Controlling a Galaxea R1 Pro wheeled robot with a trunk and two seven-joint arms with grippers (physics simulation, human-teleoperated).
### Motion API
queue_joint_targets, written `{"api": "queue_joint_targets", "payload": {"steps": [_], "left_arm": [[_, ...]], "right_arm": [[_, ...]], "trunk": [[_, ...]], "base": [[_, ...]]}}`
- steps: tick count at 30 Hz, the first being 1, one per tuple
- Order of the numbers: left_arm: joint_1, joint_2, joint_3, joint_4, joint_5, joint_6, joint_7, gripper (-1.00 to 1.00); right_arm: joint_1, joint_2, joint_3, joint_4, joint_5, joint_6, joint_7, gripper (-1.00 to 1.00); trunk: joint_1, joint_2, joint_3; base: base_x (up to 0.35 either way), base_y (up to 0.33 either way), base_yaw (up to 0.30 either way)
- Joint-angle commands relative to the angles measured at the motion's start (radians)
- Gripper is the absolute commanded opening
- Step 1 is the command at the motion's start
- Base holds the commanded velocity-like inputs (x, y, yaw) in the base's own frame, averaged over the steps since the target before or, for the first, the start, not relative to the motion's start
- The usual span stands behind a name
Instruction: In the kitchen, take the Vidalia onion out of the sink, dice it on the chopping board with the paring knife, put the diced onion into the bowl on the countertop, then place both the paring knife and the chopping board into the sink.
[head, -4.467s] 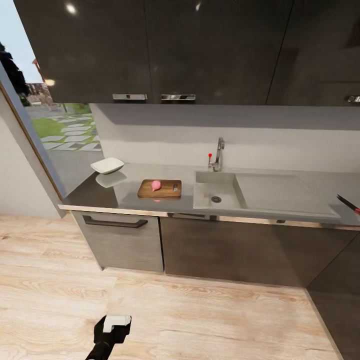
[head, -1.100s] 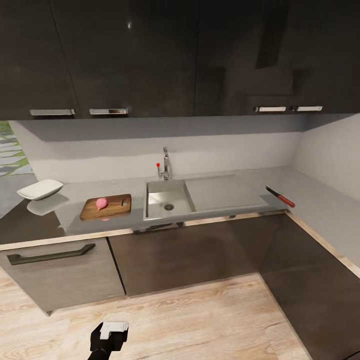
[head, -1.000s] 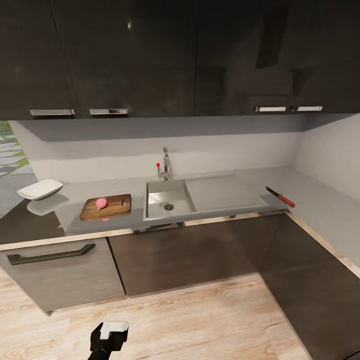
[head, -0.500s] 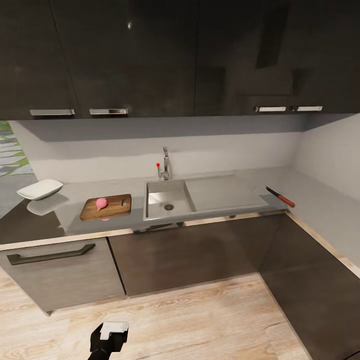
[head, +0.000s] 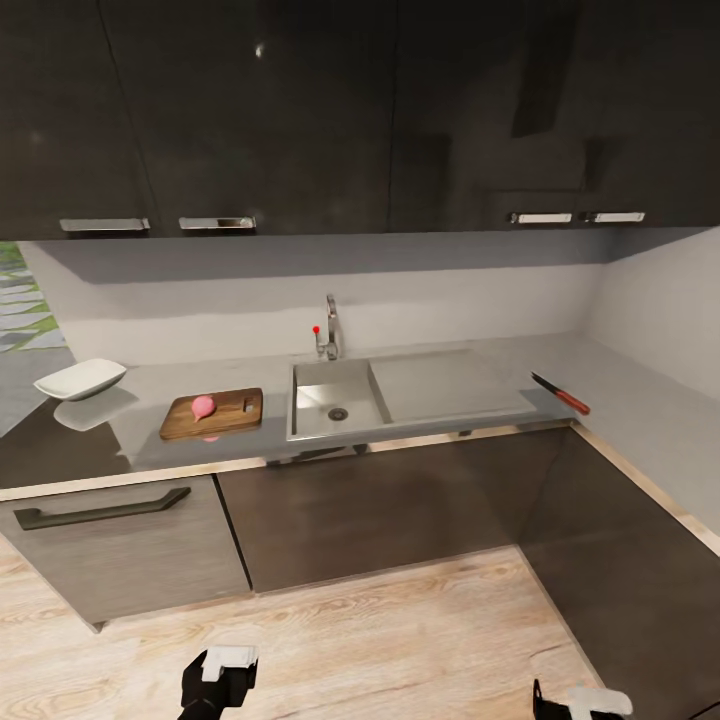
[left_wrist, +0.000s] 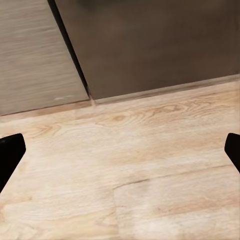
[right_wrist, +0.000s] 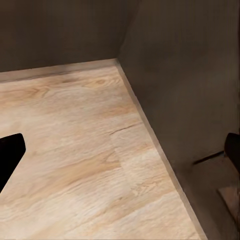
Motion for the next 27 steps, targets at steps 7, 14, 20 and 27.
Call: {"api": "queue_joint_targets", "payload": {"steps": [7,14,20,27], "left_arm": [[-0.002,-0.002,-0.009,0.004,0.008,-0.006,0.001,1.0],[-0.002,-0.002,-0.009,0.004,0.008,-0.006,0.001,1.0],[-0.002,-0.002,-0.009,0.004,0.008,-0.006,0.001,1.0],[-0.002,-0.004,-0.009,0.004,0.008,0.01,0.001,1.0]], "right_arm": [[-0.039,0.032,0.218,-0.286,-0.037,0.283,-0.017,1.0],[-0.068,0.034,0.445,-0.579,-0.217,0.595,-0.019,1.0],[-0.146,0.032,0.512,-0.71,-0.247,0.753,-0.018,1.0],[-0.359,0.026,0.523,-0.732,-0.252,0.934,-0.018,1.0]], "trunk": [[0.001,-0.002,-0.002],[0.001,-0.002,-0.002],[0.001,-0.002,-0.002],[0.001,-0.002,-0.002]], "base": [[0.0,0.0,0.0],[0.0,0.0,0.0],[0.0,0.0,0.0],[0.0,0.0,0.0]]}}
